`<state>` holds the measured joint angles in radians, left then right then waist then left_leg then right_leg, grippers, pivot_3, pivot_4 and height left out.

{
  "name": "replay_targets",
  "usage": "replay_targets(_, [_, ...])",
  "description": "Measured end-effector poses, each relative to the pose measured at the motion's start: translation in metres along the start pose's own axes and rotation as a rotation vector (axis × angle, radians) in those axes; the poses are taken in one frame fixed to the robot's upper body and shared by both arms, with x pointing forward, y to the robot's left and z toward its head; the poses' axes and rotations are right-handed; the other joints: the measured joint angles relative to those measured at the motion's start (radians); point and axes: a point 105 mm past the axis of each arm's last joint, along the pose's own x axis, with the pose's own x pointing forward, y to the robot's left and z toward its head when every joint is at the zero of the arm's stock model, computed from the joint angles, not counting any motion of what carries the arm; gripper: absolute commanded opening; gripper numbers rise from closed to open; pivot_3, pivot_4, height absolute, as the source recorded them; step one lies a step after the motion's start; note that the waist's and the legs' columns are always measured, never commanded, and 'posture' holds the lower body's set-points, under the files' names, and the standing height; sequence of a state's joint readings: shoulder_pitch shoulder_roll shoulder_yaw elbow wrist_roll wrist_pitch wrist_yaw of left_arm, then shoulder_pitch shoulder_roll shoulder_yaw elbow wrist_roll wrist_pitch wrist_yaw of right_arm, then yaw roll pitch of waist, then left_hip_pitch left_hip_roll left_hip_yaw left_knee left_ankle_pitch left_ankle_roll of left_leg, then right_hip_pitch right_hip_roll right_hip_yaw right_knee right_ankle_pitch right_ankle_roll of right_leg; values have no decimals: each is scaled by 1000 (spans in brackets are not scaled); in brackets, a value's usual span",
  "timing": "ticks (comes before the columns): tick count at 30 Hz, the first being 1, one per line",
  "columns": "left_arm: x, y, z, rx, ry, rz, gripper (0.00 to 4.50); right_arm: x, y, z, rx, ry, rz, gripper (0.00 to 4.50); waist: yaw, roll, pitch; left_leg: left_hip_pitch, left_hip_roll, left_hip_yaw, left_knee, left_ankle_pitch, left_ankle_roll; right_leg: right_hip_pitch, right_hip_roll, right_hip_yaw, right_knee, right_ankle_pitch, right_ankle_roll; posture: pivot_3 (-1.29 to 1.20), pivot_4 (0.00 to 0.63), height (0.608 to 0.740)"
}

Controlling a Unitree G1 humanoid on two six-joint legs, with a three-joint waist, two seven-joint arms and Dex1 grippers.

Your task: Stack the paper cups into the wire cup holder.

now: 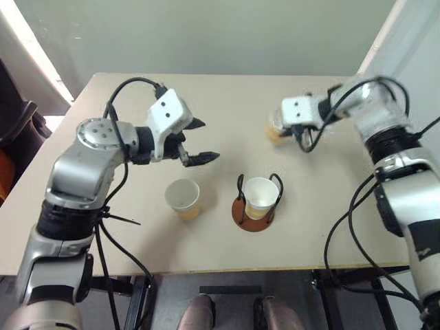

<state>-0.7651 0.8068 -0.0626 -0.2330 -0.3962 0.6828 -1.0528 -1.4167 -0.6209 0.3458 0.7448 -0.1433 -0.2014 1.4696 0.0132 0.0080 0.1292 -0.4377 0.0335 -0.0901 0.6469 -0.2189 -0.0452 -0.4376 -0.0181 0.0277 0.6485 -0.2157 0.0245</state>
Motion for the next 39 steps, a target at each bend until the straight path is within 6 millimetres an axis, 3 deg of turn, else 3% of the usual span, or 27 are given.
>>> replay_targets(3, [-9,-4,5,15,-11,-42,4500,-29,12,50,-80,-162,52,21,1,-1,-1,0,1,0,0,1,-1,1,1,0,-2,-1,-2,0,150,740])
replay_targets(6, [-22,-1,7,27,-8,-46,4500,-44,46,72,-77,-258,178,21,8,-1,0,0,1,-1,1,1,-1,4,1,0,-3,-2,-3,0,150,740])
replay_targets(9, [-30,-11,10,27,-11,-143,4500,-41,69,87,-100,-303,291,21,4,-1,-1,2,1,-1,2,1,0,5,1,1,-2,-2,-3,0,150,740])
replay_targets(12, [-35,-24,15,45,-17,-243,4500,-35,83,84,-103,-264,364,21,-3,-1,-1,5,1,-2,1,-4,11,5,1,1,2,-1,-4,0,150,740])
replay_targets(18, [-39,-38,3,27,28,-303,4500,-20,91,69,-97,-196,402,21,-9,-1,-1,14,1,-2,1,-1,14,7,0,1,14,-6,-16,0,150,740])
replay_targets(28, [-37,-42,0,24,42,-290,4500,-2,88,60,-161,-128,393,21,-10,-1,-1,15,1,-2,0,0,15,8,0,1,14,-6,-18,0,150,740])
replay_targets(35, [-35,-42,-2,18,49,-270,4500,6,100,56,-195,-113,457,21,-10,-1,-1,14,1,-2,0,-1,14,8,0,0,13,-6,-18,0,150,740])
replay_targets(39, [-35,-45,0,17,45,-277,4500,7,97,55,-218,-98,453,920,-10,-1,-1,14,1,-2,0,-1,14,8,0,0,13,-7,-19,0,150,740])
